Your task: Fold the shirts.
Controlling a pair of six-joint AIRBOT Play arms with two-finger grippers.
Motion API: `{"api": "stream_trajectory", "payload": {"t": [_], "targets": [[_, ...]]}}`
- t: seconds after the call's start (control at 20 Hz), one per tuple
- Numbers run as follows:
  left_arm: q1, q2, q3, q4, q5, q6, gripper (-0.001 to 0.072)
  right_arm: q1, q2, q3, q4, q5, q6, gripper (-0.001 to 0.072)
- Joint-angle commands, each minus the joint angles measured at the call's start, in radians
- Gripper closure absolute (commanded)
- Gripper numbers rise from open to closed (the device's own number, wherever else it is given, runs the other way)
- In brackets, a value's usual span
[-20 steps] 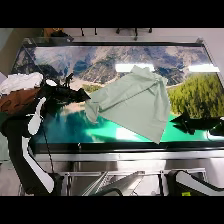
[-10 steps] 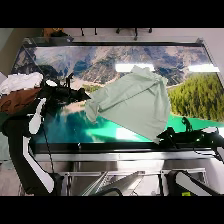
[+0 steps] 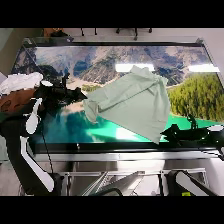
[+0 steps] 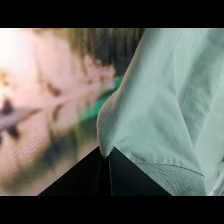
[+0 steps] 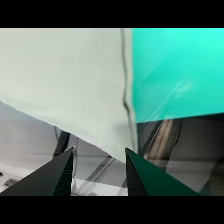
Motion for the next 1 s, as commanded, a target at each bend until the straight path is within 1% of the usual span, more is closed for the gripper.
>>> {"api": "stream_trajectory", "payload": {"t": [0.0, 0.1, 0.15, 0.3, 0.55, 0.6, 0.65, 0.75, 0.8, 0.9, 0.95], "targets": [[0.026, 0.001, 0.001, -0.001, -0.034, 0.0, 0.0695, -0.058, -0.005, 0.011, -0.072, -0.003, 0.007, 0.0349], [0.037, 0.002, 0.001, -0.002, -0.043, 0.0, 0.0695, -0.053, -0.027, 0.001, -0.074, -0.035, 0.001, 0.0349], [0.045, 0.002, 0.001, -0.001, -0.05, 0.0, 0.0695, -0.038, -0.035, -0.009, -0.074, -0.057, -0.02, 0.035], [0.05, 0.002, 0.001, -0.001, -0.059, -0.011, 0.0695, 0.046, -0.059, -0.048, -0.065, -0.134, -0.02, 0.0349], [0.048, 0.002, 0.001, -0.002, -0.059, -0.02, 0.0695, 0.25, -0.116, -0.058, 0.052, -0.275, -0.025, 0.0351], [0.048, 0.003, 0.001, -0.002, -0.061, -0.025, 0.0695, 0.284, -0.127, -0.057, 0.076, -0.282, -0.034, 0.0377], [0.05, 0.01, 0.001, -0.002, -0.069, -0.026, 0.0695, 0.311, -0.132, -0.056, 0.125, -0.271, -0.072, 0.056], [0.051, 0.05, 0.001, -0.002, -0.072, -0.025, 0.0695, 0.33, -0.124, -0.042, 0.274, -0.206, -0.161, 0.0662], [0.058, 0.085, 0.001, -0.002, -0.073, -0.025, 0.0695, 0.326, -0.104, -0.016, 0.334, -0.163, -0.196, 0.0694], [0.076, 0.182, 0.001, -0.002, -0.074, -0.026, 0.0695, 0.299, -0.034, 0.11, 0.359, -0.101, -0.196, 0.0694], [0.089, 0.242, 0.001, -0.002, -0.077, -0.026, 0.0695, 0.266, 0.005, 0.207, 0.362, -0.076, -0.195, 0.0695]]}}
